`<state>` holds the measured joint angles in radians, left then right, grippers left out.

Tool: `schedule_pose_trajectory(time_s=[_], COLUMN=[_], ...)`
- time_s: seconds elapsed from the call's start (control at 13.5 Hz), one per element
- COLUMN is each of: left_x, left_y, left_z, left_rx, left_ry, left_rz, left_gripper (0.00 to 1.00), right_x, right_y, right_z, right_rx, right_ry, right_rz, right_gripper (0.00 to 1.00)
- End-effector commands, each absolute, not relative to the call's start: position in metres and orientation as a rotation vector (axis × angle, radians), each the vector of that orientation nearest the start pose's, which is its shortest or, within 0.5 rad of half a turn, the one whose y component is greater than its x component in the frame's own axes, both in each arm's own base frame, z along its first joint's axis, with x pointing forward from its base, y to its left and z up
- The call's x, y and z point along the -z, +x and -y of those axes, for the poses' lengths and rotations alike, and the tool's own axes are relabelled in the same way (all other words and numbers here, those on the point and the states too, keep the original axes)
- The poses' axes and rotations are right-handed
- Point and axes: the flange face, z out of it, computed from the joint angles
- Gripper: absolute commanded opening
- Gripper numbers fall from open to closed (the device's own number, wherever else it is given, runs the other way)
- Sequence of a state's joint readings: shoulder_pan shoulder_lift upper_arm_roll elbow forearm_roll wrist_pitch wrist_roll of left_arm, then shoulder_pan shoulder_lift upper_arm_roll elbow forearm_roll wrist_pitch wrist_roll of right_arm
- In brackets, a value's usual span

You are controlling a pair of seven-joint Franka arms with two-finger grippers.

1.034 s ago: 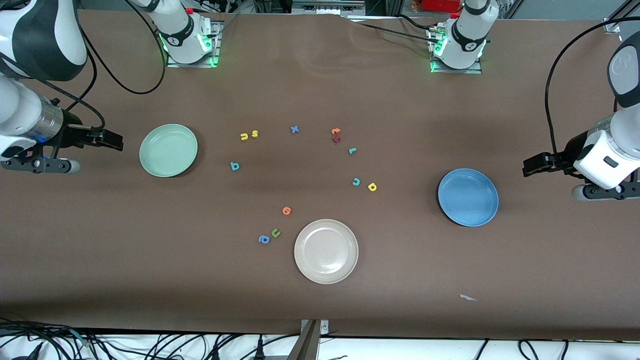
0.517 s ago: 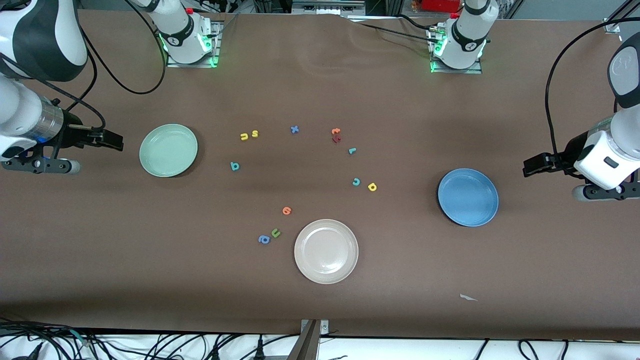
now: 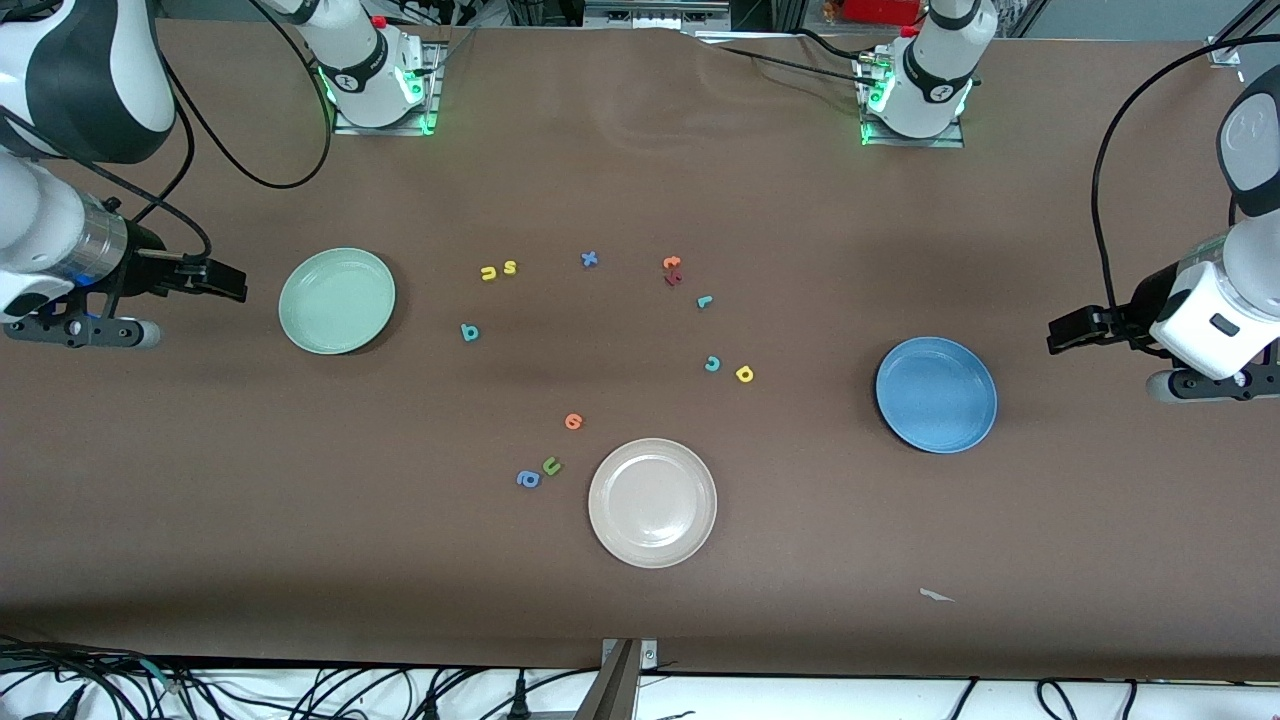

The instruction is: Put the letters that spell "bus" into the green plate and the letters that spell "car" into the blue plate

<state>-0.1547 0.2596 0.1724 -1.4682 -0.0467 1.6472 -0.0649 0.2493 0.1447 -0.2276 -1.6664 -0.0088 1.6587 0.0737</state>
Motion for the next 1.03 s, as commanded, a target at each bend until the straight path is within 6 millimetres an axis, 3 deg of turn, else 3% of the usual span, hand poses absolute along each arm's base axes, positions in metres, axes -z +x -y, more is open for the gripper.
schedule_pose_trajectory(time_s=[0.0,0.22,0.52,0.96], left_x=[-0.528,-0.527,-0.526,-0.526], left_y=[0.632,0.633,0.632,0.632], left_z=[0.004,0.003,0.003,0.008], left_rx=[-0.118,-0.120,-0.122,-0.125], left_ry=[-3.108,-3.108,-3.108,-3.108], left_rz=[0.097,0.097,0.097,0.087], left_gripper=[1.00,1.00,1.00,1.00], right_x=[-0.508,-0.502,-0.490,-0.431], right_y=[0.590,0.588,0.582,0.549], right_z=[-0.020,-0.029,-0.076,-0.150], right_rx=[-0.234,-0.252,-0.266,-0.343], right_ry=[-3.196,-3.192,-3.196,-3.198], right_rz=[-0.097,-0.135,-0.265,-0.593], right_gripper=[0.99,0.99,0.99,0.99])
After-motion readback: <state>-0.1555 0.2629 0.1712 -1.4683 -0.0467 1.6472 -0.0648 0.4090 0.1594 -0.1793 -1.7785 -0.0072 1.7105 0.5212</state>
